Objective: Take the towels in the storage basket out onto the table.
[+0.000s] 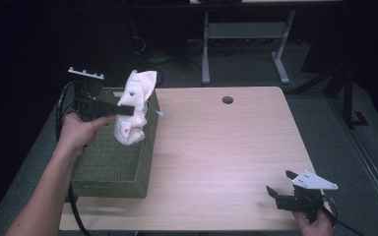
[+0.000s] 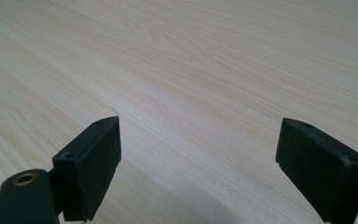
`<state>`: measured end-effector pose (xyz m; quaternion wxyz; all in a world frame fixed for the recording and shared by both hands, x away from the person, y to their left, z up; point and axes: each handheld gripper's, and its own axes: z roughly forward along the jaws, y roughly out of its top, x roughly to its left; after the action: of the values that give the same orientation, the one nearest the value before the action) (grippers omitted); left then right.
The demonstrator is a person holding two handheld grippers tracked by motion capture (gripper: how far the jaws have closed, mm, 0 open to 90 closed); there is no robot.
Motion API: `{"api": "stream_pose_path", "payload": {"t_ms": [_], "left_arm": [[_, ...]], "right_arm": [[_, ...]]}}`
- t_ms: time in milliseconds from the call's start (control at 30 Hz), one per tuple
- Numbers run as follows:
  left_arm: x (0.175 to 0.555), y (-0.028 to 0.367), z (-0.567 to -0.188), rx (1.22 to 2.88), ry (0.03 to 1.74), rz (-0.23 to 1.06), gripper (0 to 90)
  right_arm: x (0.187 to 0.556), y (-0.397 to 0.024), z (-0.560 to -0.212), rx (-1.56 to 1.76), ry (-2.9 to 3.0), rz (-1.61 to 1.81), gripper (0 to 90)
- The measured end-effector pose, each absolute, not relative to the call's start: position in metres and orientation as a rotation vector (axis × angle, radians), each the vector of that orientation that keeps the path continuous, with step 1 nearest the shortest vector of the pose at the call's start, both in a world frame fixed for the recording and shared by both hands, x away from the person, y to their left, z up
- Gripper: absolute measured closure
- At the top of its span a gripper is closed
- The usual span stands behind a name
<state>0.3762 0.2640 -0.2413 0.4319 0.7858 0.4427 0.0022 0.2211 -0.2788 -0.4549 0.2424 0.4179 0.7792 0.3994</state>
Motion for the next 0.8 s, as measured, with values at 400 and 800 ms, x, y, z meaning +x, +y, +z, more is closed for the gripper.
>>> {"api": "stream_pose_path", "payload": {"t_ms": [400,800], "left_arm": [[0.388,0.214,-0.249,2.032,1.049,-0.031,77.1],[0.399,0.157,-0.255,2.103,0.978,-0.068,77.1]], "right_arm": [[0.222,-0.278,-0.452,1.135,2.113,1.095,13.6],[0.223,-0.280,-0.453,1.122,2.106,1.089,13.6]]}}
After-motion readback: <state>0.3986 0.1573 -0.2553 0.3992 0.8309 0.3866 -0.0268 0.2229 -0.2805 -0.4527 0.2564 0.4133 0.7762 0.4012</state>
